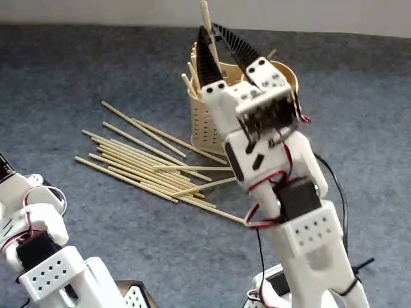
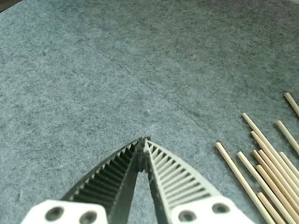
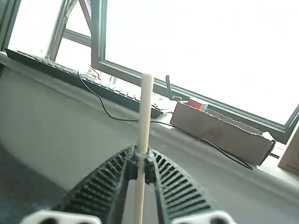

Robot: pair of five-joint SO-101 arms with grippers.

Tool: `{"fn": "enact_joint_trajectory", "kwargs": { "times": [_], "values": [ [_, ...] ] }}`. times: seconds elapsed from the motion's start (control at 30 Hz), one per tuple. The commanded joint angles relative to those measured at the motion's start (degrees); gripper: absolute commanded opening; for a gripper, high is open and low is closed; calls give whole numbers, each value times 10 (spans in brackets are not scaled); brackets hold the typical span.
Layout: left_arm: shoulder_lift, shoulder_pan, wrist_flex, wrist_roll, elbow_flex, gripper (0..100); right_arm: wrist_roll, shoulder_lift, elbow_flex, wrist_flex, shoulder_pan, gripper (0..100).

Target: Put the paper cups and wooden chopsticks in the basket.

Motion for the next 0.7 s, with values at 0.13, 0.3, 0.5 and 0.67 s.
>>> {"fn": "enact_joint_trajectory", "kwargs": {
  "times": [0.13,0.3,0.5,0.67],
  "values": [
    [-7,7,-12,4,-4,11,-69,81,-7,-29,60,5],
    [-7,8,-12,3,-4,11,-127,129,-10,-29,101,7],
    [-7,9,-12,3,-4,11,-141,155,-10,-27,109,46],
    [-7,10,-12,3,-4,11,-141,154,-10,-25,109,109]
  ]
}}
